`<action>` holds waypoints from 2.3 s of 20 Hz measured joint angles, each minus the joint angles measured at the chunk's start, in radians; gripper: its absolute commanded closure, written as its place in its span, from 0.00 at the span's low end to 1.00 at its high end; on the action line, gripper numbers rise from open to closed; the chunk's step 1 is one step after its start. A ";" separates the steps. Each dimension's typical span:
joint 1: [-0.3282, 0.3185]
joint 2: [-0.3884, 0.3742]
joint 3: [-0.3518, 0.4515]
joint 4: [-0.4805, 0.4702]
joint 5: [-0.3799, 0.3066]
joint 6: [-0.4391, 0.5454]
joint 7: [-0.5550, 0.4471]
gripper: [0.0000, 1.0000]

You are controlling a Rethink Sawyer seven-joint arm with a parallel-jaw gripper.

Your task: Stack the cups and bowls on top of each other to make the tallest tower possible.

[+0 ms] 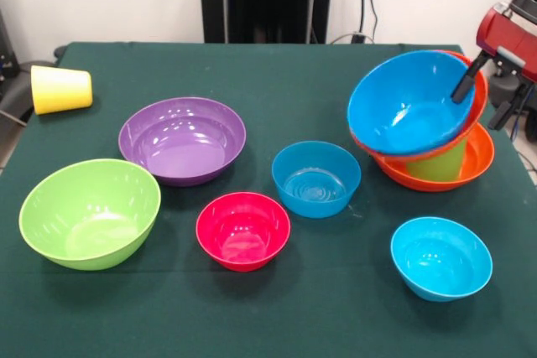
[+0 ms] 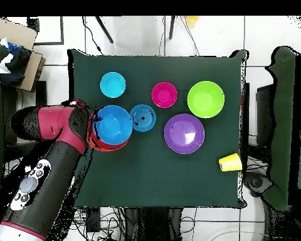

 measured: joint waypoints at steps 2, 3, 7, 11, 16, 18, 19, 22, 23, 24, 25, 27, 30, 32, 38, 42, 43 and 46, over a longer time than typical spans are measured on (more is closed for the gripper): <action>0.000 -0.003 0.000 0.001 0.000 0.000 0.000 0.00; 0.000 -0.006 0.000 0.002 0.000 0.000 0.000 0.00; 0.000 -0.019 0.000 0.004 0.000 0.000 0.000 0.00; 0.000 -0.027 0.000 0.007 0.000 0.000 0.000 0.00; 0.000 -0.029 0.000 0.010 0.000 0.000 0.000 0.00; 0.000 -0.031 0.000 0.012 0.000 0.000 0.000 0.00; 0.000 -0.032 0.000 0.012 0.000 0.000 0.000 0.00; 0.000 -0.038 0.000 0.015 0.000 0.000 0.000 0.00; 0.000 -0.040 0.000 0.016 0.000 0.000 0.000 0.00; 0.000 -0.044 0.000 0.018 0.000 0.000 0.000 0.00; 0.000 -0.045 0.000 0.019 0.000 0.000 0.000 0.00; 0.000 -0.047 0.000 0.020 0.000 0.000 0.000 0.00; 0.000 -0.048 0.000 0.023 0.000 0.000 0.000 0.00; 0.000 -0.051 0.000 0.026 0.000 0.000 0.000 0.00; 0.004 -0.085 -0.002 0.044 0.000 0.020 0.000 0.00; 0.007 -0.110 -0.010 0.049 0.000 0.060 0.000 0.00; 0.010 -0.121 -0.016 0.050 0.000 0.082 0.000 0.00; 0.016 -0.139 -0.029 0.051 -0.003 0.128 0.000 0.00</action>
